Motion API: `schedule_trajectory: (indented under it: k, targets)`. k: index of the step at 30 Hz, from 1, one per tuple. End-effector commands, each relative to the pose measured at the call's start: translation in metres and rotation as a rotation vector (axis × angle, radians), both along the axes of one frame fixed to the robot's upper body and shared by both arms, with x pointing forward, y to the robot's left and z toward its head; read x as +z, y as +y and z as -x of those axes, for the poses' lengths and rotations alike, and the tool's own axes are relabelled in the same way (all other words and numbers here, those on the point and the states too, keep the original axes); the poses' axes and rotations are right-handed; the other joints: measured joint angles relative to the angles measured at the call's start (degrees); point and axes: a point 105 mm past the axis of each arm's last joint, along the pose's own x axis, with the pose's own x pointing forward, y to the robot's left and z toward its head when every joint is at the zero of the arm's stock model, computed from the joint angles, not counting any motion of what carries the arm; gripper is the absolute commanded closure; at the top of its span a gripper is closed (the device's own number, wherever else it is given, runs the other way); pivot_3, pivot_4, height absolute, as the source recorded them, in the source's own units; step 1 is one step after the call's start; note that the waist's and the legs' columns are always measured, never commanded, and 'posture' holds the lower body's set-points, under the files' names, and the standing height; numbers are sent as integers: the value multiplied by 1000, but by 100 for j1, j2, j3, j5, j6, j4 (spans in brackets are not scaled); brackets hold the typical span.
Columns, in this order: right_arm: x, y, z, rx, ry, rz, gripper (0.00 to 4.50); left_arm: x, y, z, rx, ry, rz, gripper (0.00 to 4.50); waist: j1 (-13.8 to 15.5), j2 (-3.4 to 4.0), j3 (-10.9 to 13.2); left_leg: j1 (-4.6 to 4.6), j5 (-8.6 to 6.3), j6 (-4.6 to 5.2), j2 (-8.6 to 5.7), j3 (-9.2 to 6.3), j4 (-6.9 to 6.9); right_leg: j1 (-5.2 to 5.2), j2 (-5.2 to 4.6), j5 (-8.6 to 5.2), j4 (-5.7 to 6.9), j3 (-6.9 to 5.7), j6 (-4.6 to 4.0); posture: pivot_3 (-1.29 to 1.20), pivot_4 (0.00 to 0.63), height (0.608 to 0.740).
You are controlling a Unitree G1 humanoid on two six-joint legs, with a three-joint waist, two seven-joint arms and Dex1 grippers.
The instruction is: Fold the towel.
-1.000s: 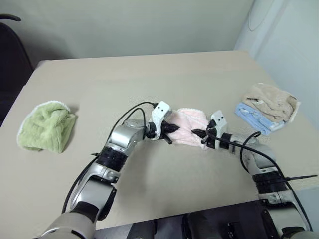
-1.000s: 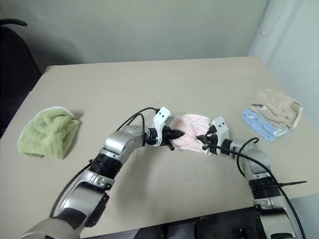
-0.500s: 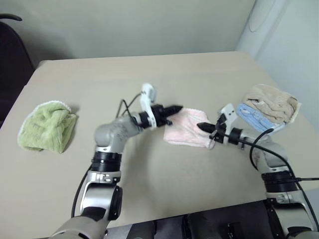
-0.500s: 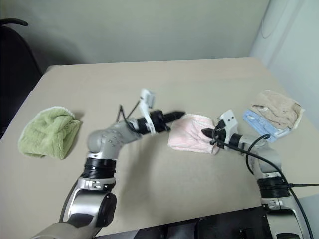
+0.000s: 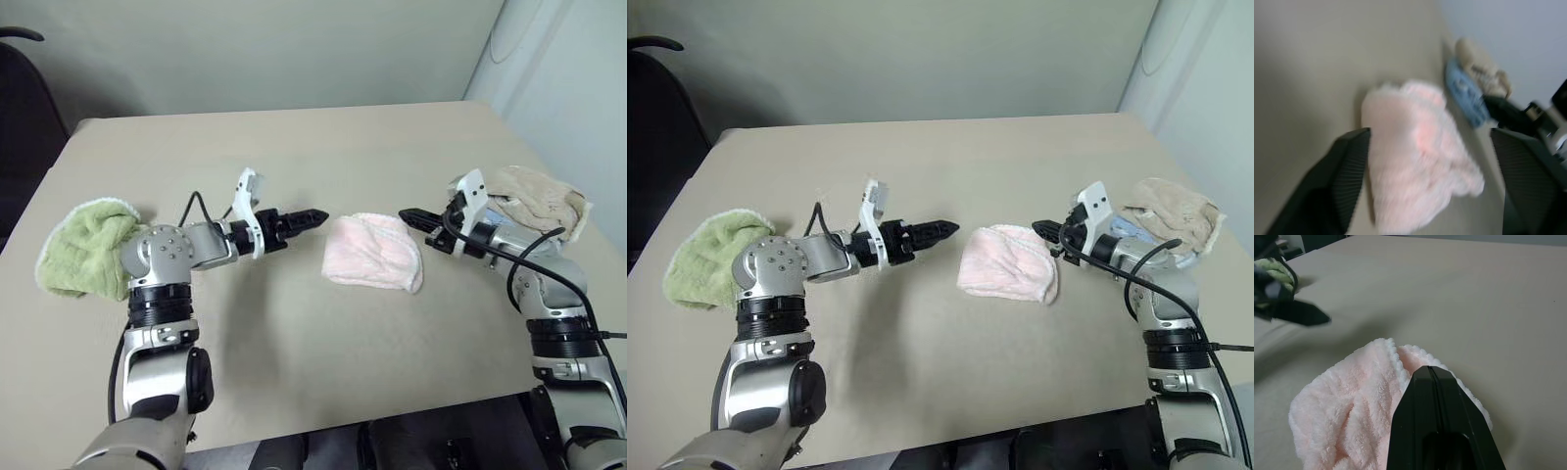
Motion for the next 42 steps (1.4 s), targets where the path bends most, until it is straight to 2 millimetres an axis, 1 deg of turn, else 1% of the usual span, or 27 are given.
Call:
schedule_trajectory:
  k: [1, 4, 9, 11, 13, 16, 19, 23, 24, 25, 27, 33, 34, 36, 37, 40, 42]
  targets:
    - [16, 0, -1, -6, -68, -15, 4500, -11, -11, 1, -40, 41, -87, 21, -5, 0, 0, 0, 0, 0, 0, 1, 0, -1, 0, 0, 0, 0, 0, 0, 150, 740]
    - [16, -1, -1, -20, -72, -25, 4500, -25, -21, 1, -69, 75, -132, 21, -5, 0, 0, 0, 2, -2, 0, 1, -4, -4, 1, 0, 0, 1, 0, 0, 150, 740]
    - [15, -1, -1, -34, -75, -32, 4500, -32, -44, -2, -106, 97, -92, 21, 65, 0, 0, 0, 5, 3, -3, 0, 0, 3, -4, 2, 0, 1, 3, 0, 150, 740]
    - [16, -1, -1, -39, -76, -35, 4500, -32, -55, -4, -116, 98, -63, 21, 96, 0, 0, 0, 6, 5, -6, -1, 3, 5, -6, 3, 0, 1, 5, 0, 150, 740]
    - [15, -1, -1, -44, -76, -36, 4500, -26, -67, -7, -131, 93, -13, 21, 121, 0, 0, 0, 8, 8, -6, -1, 3, 7, -7, 4, 0, 1, 8, 0, 150, 740]
    - [15, -2, -1, -50, -78, -35, 4500, -26, -80, -9, -145, 91, -3, 21, 146, 0, 0, -1, 10, 13, -11, 0, 7, 9, -10, 8, -1, 2, 14, 0, 150, 740]
    - [16, -3, -2, -57, -83, -35, 4500, -26, -89, -9, -169, 91, 17, 21, 143, 0, 0, -5, 11, 14, -12, 1, 8, 7, -10, 10, -4, 4, 18, 0, 150, 740]
    - [19, -4, -3, -65, -92, -41, 4500, -36, -95, -9, -166, 105, -8, 21, 143, 0, 0, -5, 13, 12, -11, 1, 0, 3, -9, 10, -3, 5, 18, 0, 150, 740]
    - [20, -4, -3, -66, -93, -42, 4500, -36, -95, -9, -159, 109, -4, 395, 144, 0, 0, -5, 13, 13, -11, 1, 1, 5, -9, 10, -4, 5, 18, 0, 150, 740]
    - [20, -4, -3, -66, -93, -42, 4500, -36, -95, -10, -154, 111, 0, 600, 145, 0, 0, -5, 13, 13, -12, 1, 3, 6, -10, 11, -4, 5, 19, 0, 150, 740]
    - [20, -4, -4, -69, -94, -42, 4500, -33, -96, -11, -149, 95, 17, 1277, 144, 0, 0, -5, 13, 14, -12, 2, 6, 7, -10, 12, -5, 6, 21, 0, 150, 740]
    - [21, -3, -5, -72, -100, -53, 4500, -17, -95, -14, -135, 40, 82, 3365, 143, 0, 0, -6, 14, 14, -12, 2, 1, 2, -9, 12, -6, 7, 21, 0, 150, 740]
    - [21, -3, -5, -72, -102, -55, 4500, -13, -96, -13, -141, 24, 92, 3788, 141, 0, 0, -6, 14, 14, -12, 3, 0, 2, -9, 12, -7, 7, 21, 0, 150, 740]
    - [22, -3, -6, -74, -104, -59, 4500, -11, -96, -13, -142, 13, 104, 4419, 140, 0, 0, -8, 14, 14, -11, 3, -1, 0, -9, 12, -8, 7, 21, 0, 150, 740]
    - [22, -4, -6, -75, -105, -61, 4500, -10, -96, -13, -138, 12, 109, 4493, 140, 0, 0, -8, 14, 14, -11, 3, -2, 0, -9, 12, -8, 7, 21, 0, 150, 740]
    - [25, -6, -8, -92, -118, -77, 4500, -7, -95, -13, -112, 10, 148, 4493, 135, 0, 1, -10, 14, 14, -11, 3, -1, 0, -9, 12, -11, 7, 21, 0, 150, 740]
    - [34, -11, -12, -128, -147, -111, 4500, -2, -90, -15, -74, -1, 175, 4493, 118, 0, 1, -10, 14, 14, -11, 4, -2, -1, -9, 12, -10, 8, 21, 0, 150, 740]
